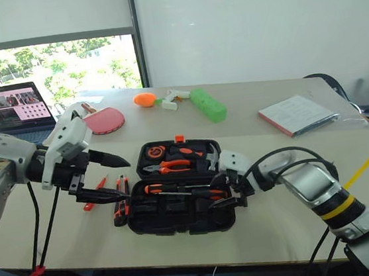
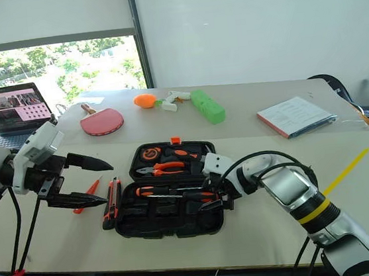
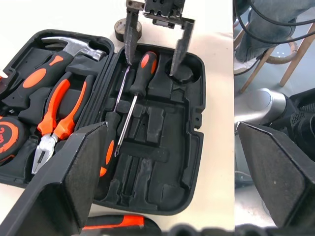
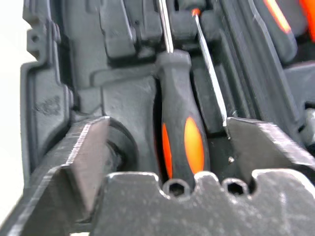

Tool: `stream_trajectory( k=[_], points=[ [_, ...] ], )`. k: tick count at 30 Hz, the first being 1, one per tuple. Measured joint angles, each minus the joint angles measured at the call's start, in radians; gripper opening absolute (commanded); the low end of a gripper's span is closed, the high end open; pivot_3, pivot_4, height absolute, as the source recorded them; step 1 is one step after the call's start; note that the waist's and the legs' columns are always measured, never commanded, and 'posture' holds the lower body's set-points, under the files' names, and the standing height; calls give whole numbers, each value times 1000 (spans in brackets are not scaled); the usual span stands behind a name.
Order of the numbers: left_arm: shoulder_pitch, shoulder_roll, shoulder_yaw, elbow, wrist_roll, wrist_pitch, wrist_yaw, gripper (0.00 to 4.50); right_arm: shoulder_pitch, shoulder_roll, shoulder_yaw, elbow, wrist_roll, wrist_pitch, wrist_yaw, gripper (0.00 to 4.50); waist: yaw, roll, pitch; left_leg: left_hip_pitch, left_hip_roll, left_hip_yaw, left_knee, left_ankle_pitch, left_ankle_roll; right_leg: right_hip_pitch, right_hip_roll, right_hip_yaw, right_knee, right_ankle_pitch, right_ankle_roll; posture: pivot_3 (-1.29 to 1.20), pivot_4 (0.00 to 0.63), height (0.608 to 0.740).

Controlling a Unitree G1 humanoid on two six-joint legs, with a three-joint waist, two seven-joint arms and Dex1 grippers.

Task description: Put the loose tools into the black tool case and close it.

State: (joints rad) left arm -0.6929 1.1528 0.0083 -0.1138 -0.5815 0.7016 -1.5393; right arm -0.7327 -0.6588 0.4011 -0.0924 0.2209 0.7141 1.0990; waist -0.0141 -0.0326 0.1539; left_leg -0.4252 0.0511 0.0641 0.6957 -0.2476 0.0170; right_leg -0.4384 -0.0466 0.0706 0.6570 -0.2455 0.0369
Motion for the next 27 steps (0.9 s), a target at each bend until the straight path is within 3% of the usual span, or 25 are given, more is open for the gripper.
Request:
stream_trajectory(
  k=[3, 12, 14, 27],
  points=[
    [-4, -3, -3, 4, 5, -2, 0, 4500, -2, 31, -15, -8, 0, 7, -20, 3730, 0, 0, 0, 0, 0, 0, 0, 0, 0, 0, 0, 0, 0, 0, 0, 0, 150, 740],
    [-4, -9, -12, 10, 12, -3, 1, 4500, -1, 93, -8, 34, -25, 7, -60, 556, 0, 0, 0, 0, 0, 0, 0, 0, 0, 0, 0, 0, 0, 0, 0, 0, 150, 740],
    [-4, -9, -12, 10, 12, -3, 1, 4500, -1, 99, -6, 46, -34, 4, -61, 31, 0, 0, 0, 0, 0, 0, 0, 0, 0, 0, 0, 0, 0, 0, 0, 0, 150, 740],
    [-4, -9, -12, 10, 12, -2, 10, 4500, -1, 139, 26, 83, -85, -45, -66, 31, -5, 0, 0, 1, 0, 0, 0, 0, 0, 0, 1, 0, 1, 0, 0, 0, 150, 740]
  ],
)
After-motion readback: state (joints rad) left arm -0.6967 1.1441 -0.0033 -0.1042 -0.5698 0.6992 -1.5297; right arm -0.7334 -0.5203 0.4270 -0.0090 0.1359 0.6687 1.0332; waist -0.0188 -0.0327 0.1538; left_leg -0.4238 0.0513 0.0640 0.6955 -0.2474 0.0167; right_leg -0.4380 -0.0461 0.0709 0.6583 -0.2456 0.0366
